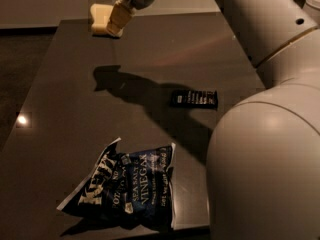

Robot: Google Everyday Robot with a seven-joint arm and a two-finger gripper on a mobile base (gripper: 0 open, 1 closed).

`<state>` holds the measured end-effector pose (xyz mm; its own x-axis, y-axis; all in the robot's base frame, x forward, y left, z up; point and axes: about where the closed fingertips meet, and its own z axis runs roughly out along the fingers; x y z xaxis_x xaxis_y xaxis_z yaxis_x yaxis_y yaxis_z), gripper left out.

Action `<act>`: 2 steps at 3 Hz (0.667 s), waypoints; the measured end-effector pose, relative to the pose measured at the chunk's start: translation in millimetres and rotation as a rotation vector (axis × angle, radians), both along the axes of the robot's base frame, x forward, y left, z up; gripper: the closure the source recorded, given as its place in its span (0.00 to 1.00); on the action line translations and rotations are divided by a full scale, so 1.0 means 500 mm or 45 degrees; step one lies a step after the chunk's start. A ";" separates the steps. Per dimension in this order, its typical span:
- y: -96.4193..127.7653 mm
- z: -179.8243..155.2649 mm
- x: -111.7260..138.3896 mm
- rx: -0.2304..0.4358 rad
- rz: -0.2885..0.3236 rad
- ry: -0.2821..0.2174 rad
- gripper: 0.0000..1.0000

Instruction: Pick sponge

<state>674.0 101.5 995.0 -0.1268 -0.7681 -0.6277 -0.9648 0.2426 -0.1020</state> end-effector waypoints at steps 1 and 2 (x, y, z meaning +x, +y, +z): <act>-0.005 0.030 -0.031 0.020 0.100 -0.013 1.00; -0.005 0.030 -0.031 0.020 0.100 -0.013 1.00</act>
Offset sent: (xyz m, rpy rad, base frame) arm -0.0136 -0.0025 0.0138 0.0145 -0.0093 0.0683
